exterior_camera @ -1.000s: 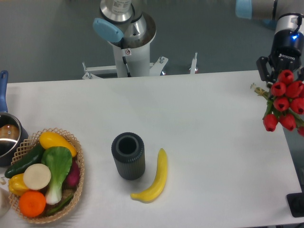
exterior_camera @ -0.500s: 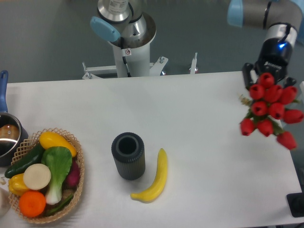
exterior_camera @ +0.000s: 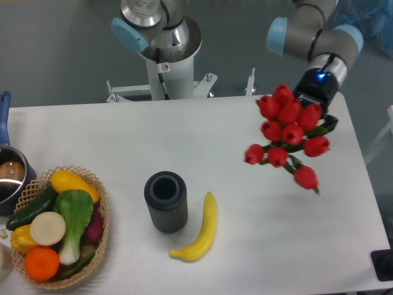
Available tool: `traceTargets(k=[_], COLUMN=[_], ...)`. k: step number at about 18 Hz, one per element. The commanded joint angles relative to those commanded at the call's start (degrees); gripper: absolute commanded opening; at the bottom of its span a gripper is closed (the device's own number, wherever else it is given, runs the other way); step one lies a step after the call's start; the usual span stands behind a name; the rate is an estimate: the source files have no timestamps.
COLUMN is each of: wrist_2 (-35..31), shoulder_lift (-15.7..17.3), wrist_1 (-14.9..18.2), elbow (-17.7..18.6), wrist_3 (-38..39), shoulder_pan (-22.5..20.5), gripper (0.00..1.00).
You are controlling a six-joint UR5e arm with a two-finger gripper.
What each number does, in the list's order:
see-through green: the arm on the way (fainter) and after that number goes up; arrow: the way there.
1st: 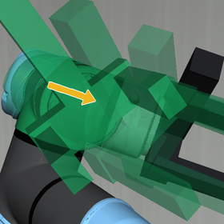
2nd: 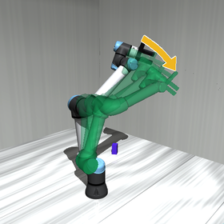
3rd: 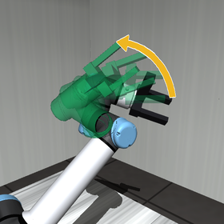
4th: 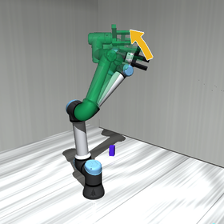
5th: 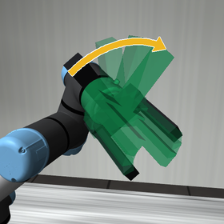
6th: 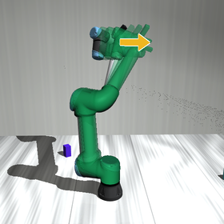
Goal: Insert the flowers into the vase
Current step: 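Lift the tulips and carry them over the dark grey vase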
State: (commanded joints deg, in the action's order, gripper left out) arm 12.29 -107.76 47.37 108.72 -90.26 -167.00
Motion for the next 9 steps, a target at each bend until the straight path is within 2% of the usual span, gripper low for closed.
traceTargets(k=[5, 9], wrist_2=[4.05, 7.83], shoulder_lift=[-0.52, -0.44], wrist_1=[0.0, 0.09], elbow=[0.35, 0.44], wrist_3=[-2.46, -2.46], shoulder_pan=[4.92, 7.03], gripper=[0.33, 0.33])
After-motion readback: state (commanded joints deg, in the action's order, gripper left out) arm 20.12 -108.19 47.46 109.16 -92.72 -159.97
